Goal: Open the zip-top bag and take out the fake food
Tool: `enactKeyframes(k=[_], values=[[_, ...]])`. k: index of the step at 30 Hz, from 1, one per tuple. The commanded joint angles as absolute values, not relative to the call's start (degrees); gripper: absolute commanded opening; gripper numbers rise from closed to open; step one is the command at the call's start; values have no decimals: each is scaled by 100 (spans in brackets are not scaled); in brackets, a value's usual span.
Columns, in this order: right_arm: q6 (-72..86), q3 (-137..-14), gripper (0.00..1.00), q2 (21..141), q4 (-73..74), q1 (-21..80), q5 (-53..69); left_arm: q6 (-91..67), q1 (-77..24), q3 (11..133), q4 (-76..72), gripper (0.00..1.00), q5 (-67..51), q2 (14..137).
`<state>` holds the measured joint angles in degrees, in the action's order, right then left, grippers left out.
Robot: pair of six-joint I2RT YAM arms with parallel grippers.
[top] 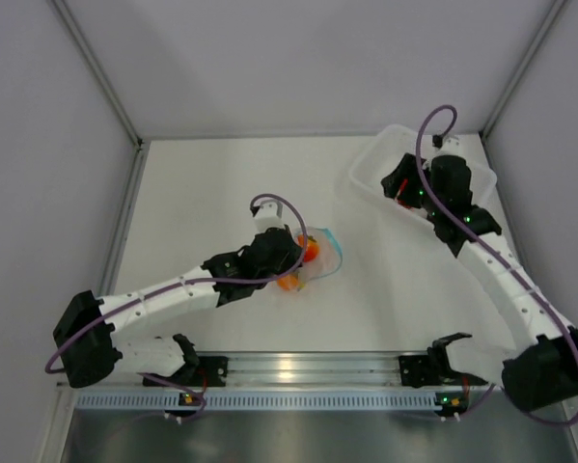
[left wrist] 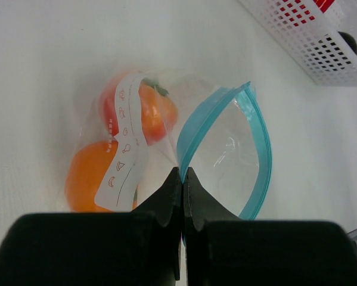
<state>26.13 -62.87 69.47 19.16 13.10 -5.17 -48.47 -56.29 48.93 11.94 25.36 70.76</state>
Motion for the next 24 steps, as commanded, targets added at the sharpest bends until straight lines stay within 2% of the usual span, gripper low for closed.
enactKeyframes(k=[1, 2, 5, 11, 17, 24], values=[[3216, -5348, 62, 6040, 1100, 2071, 367, -5255, -5616, 4949, 554, 0, 2706, 6926], [3321, -5213, 55, 5925, 1029, 2196, 395, -5317, -5608, 4835, 484, 0, 2716, 6908], [3699, -4651, 48, 5547, 704, 2863, 492, -5554, -5608, 4694, 220, 0, 2733, 6856], [3850, -4377, 41, 5563, 448, 4244, -403, -5880, -5608, 4570, -149, 0, 2611, 6961], [3648, -4719, 40, 6125, 642, 5167, -1423, -6047, -5616, 4562, -246, 0, 2487, 7119], [3446, -4922, 39, 6881, 589, 5449, -1976, -6135, -5616, 4430, -316, 0, 2470, 7163]])
